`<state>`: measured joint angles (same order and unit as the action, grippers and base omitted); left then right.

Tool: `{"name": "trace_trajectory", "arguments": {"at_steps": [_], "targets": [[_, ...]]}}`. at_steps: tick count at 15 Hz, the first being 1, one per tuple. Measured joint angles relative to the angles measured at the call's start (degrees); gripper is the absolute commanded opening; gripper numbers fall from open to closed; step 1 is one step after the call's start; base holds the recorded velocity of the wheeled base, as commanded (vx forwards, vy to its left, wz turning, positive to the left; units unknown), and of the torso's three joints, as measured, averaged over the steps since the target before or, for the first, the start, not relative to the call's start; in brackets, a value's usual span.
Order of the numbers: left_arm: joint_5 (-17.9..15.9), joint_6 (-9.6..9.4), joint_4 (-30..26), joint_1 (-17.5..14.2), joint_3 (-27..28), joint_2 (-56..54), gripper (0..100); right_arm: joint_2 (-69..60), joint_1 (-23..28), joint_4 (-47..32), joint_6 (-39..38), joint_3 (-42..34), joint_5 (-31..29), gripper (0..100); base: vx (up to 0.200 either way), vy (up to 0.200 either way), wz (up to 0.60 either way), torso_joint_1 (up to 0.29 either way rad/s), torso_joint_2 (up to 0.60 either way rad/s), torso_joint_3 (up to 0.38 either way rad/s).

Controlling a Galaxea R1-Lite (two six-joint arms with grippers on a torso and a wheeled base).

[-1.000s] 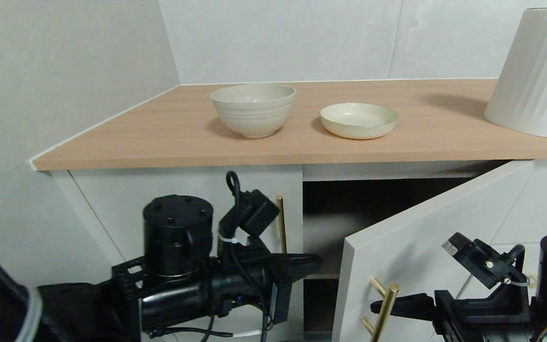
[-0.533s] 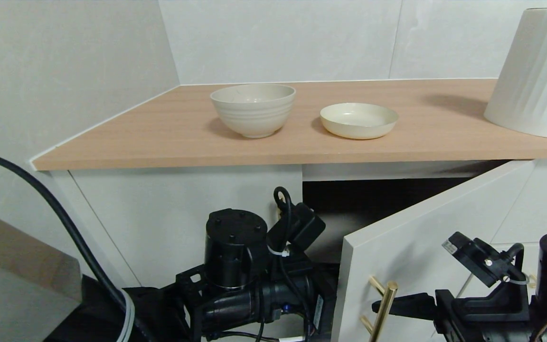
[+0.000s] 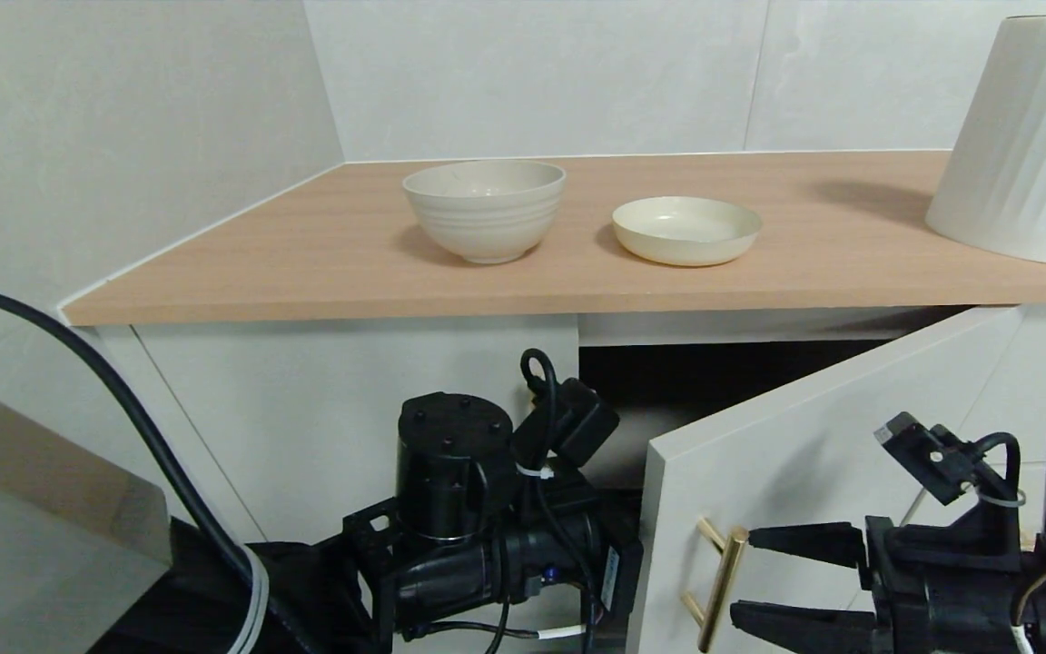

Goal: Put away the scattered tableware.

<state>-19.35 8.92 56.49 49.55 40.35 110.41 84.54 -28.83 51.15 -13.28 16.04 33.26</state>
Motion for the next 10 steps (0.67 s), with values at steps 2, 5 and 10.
{"name": "trace_trajectory", "arguments": {"at_steps": [2,5,10], "targets": [[-0.77,0.02,-0.24,0.35,-0.02,-0.07,0,-5.33,0.41,-6.53,1.01,-0.34,-1.78,100,0.0,0.0,0.0,0.0,0.0,0.0],[-0.84,0.02,-0.33,0.16,0.57,0.2,0,-15.23,0.34,-23.32,6.03,-1.08,-13.18,100,0.0,0.0,0.0,0.0,0.0,0.0],[0.11,0.02,-0.13,0.11,0.71,1.02,0,-27.84,-0.11,-30.09,6.94,-2.88,-16.64,100,0.0,0.0,0.0,0.0,0.0,0.0]]}}
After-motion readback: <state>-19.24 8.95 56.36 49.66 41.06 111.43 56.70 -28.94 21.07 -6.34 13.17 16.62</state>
